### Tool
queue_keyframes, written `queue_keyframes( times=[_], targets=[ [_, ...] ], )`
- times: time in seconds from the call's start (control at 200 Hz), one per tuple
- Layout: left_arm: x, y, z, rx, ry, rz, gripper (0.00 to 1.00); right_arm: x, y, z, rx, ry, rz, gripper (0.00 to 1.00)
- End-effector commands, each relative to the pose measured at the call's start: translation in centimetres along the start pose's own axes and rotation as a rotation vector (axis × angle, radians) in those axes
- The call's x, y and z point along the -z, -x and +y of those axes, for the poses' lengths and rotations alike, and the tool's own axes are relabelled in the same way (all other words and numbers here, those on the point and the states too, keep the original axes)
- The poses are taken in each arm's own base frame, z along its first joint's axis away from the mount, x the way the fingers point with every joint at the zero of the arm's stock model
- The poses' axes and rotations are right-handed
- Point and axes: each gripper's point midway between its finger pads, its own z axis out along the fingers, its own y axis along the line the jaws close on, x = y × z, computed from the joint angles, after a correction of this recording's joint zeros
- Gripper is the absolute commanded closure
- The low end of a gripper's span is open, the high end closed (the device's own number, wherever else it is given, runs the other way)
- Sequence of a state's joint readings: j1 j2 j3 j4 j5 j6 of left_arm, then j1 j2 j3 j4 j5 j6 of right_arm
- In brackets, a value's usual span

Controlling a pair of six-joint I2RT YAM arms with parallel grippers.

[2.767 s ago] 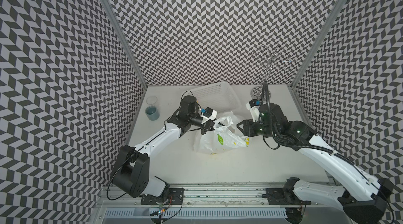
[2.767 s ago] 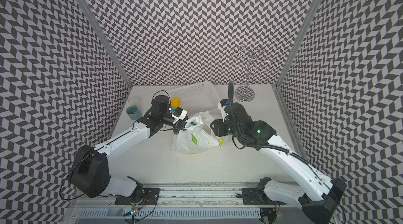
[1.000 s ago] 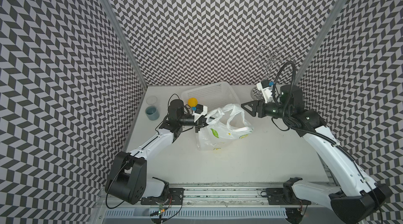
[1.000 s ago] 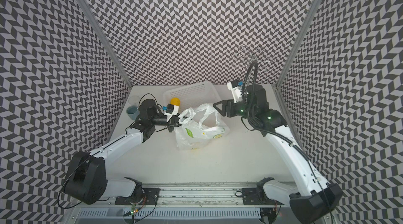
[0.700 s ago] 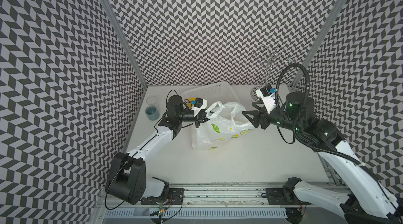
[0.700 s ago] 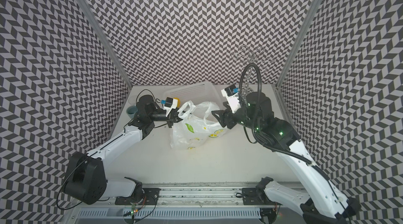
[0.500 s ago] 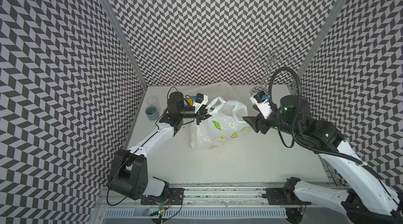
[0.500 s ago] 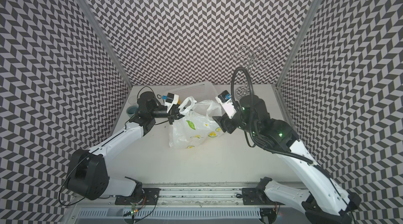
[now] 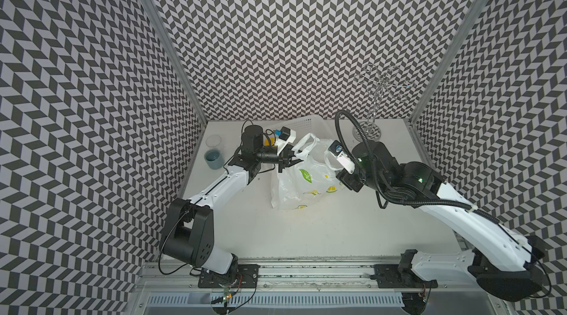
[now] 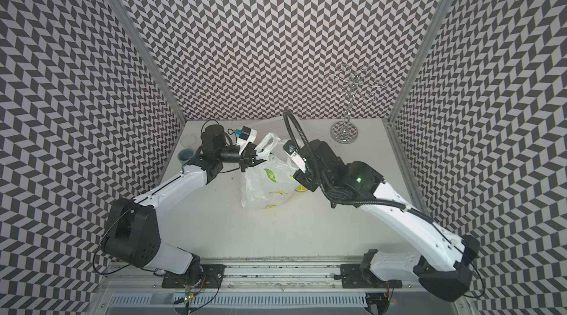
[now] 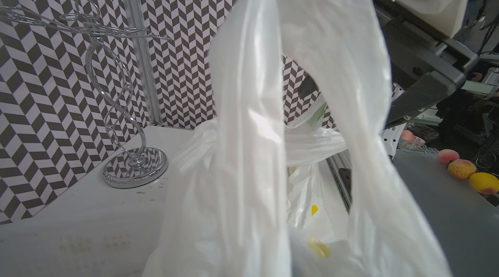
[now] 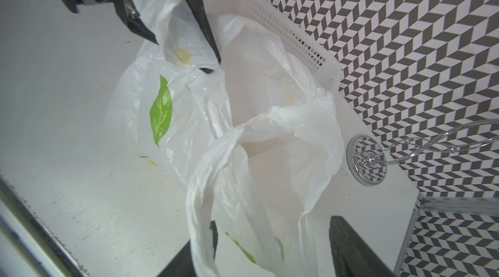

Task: Place the peach into a plastic bag & tie a knot
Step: Cross the plastic bag at the center of the board.

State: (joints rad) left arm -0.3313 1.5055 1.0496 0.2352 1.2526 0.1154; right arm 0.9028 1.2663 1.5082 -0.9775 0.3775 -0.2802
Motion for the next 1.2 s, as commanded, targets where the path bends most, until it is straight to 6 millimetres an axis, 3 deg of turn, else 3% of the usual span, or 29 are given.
queue_keyframes(
  times=[0.0,0.11,0.24,0.361,0.451,0.521,0.676,0.836,0.936,1.197],
  targets=[
    [0.1,1.3,-0.8,-0.035,-0.022,-0.009,0.91,0.8,3.3,-2.3,-0.023,-0.107,-0.089,0.5],
    [0.1,1.3,-0.8,-0.035,-0.013,-0.008,0.9,2.1,6.1,-1.7,-0.092,-0.024,-0.211,0.83],
    [0.2,1.4,-0.1,-0.028,0.036,0.001,0.89,6.1,9.5,0.2,-0.135,0.22,-0.41,0.98],
    [0.5,1.8,1.2,0.016,0.103,0.015,0.86,7.8,9.4,1.4,-0.102,0.347,-0.471,1.0],
    [0.6,3.1,0.6,0.031,0.082,-0.002,0.82,6.5,8.4,1.5,-0.088,0.345,-0.435,1.0],
    [0.5,3.9,-0.6,0.042,0.03,-0.017,0.78,5.1,7.9,0.1,-0.13,0.297,-0.416,1.0],
    [-0.8,2.0,-3.5,0.071,-0.066,-0.013,0.68,4.7,7.6,-2.2,-0.225,0.309,-0.472,1.0],
    [-1.5,0.6,-3.0,0.095,-0.071,-0.007,0.54,4.7,8.1,-1.6,-0.271,0.373,-0.505,1.0],
    [-1.6,1.5,-2.8,0.091,-0.082,-0.018,0.38,3.8,7.7,-1.5,-0.292,0.374,-0.484,1.0],
    [-0.8,3.1,-4.4,0.062,-0.056,-0.084,0.24,3.5,7.8,-2.3,-0.329,0.378,-0.498,1.0]
  ],
)
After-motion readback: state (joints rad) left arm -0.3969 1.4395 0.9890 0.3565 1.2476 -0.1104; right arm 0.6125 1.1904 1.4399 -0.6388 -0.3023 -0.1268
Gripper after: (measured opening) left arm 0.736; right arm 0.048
